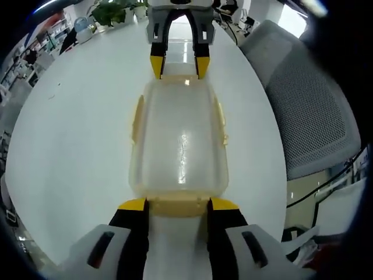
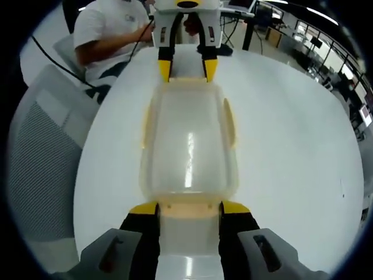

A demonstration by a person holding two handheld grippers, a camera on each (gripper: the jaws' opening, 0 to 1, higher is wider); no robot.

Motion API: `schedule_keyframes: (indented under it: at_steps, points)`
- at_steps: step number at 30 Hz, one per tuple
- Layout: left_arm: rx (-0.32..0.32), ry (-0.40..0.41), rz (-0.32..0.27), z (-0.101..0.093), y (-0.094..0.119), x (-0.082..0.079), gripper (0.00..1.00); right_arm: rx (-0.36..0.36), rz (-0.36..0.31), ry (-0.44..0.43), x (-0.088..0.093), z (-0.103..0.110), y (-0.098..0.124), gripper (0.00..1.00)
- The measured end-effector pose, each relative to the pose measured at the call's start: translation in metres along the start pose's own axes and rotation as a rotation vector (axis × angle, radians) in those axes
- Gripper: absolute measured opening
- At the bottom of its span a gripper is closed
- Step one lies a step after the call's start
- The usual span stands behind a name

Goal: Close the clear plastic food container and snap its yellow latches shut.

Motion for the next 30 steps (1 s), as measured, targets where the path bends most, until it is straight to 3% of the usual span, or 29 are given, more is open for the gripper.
schedule_keyframes:
  at_steps: [16,20,30]
  points:
    - [-0.025,-0.031,-0.011,0.001,0.032,-0.013,0.38,0.013,-0.052,-0.006,-0.018,0.002,0.035,0.38]
    - [-0.011,-0.020,-0.012,-0.004,0.038,-0.018,0.38,0.022,-0.045,0.020,-0.023,0.004,0.045,0.38]
    - [-0.031,-0.034,-0.014,-0.001,0.052,-0.028,0.38,0.014,-0.052,-0.010,-0.027,0.005,0.061,0.38]
Point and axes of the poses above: the point that each gripper's makers call its tool centre point, and the gripper's own axes: y roughly backward along the fingers, z roughly to its left, x roughly out of its underside, the point moved 5 cm from there along y, roughly backward along the fingers, and after that the axes turned 2 degrees about -z, right-handed, at the moved point
